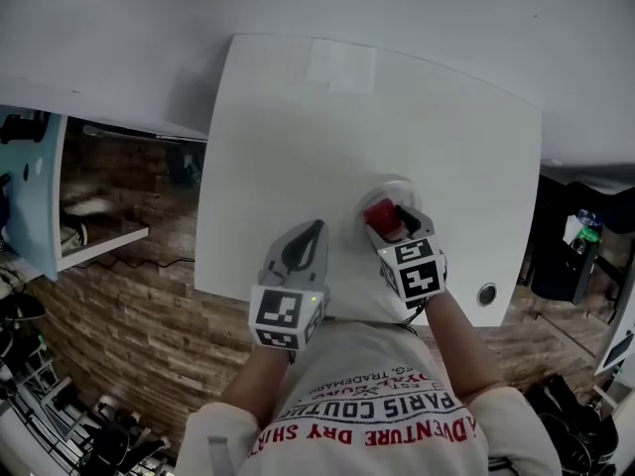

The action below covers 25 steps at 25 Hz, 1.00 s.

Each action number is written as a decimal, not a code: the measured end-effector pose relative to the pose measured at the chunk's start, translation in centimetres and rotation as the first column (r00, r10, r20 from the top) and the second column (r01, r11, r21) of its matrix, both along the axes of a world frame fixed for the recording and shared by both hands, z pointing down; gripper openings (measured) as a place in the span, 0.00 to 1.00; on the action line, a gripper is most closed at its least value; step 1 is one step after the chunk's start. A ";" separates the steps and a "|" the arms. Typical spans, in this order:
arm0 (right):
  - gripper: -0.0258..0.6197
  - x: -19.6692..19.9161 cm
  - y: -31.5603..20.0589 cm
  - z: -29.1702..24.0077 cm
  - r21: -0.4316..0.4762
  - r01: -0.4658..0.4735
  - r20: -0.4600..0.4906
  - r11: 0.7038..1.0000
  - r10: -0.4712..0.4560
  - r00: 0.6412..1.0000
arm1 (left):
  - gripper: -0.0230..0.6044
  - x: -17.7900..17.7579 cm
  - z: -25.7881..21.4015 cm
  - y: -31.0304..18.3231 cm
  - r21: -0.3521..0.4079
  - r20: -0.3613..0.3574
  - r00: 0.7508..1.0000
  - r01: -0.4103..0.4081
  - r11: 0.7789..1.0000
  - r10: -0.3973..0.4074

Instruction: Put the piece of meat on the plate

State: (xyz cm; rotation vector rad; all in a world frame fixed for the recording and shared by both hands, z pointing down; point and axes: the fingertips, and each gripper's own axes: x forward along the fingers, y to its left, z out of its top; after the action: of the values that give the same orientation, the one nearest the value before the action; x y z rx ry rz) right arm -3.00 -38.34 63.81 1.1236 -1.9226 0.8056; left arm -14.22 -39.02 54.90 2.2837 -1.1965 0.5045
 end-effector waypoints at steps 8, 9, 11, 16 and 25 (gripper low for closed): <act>0.48 -0.1 -0.6 -4.3 0.125 -0.062 0.091 0.990 0.051 0.995 | 0.05 0.1 -2.3 -0.1 0.051 0.006 1.000 0.004 0.999 -0.004; 0.45 0.2 -0.6 -5.2 0.148 -0.085 0.107 0.985 0.070 0.992 | 0.05 0.2 -2.7 0.0 0.060 0.007 1.000 0.001 0.998 -0.001; 0.28 0.9 -0.5 -7.5 0.201 -0.146 0.151 0.969 0.117 0.982 | 0.05 0.3 -3.6 0.2 0.079 0.005 1.000 0.003 0.997 -0.003; 0.08 2.5 -0.3 -14.2 0.343 -0.266 0.268 0.901 0.177 0.947 | 0.05 0.6 -6.4 0.1 0.142 -0.002 1.000 0.008 0.990 -0.008; 0.06 4.9 1.3 -23.9 0.575 -0.300 0.302 0.761 0.143 0.943 | 0.05 4.0 -13.7 0.6 0.305 -0.048 0.997 -0.040 0.952 0.057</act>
State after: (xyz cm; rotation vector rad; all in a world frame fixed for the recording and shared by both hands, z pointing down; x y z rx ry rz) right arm 1.93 -37.03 39.94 1.7423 -2.3789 0.4399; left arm -10.24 -38.43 41.18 2.5718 -1.2665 0.2862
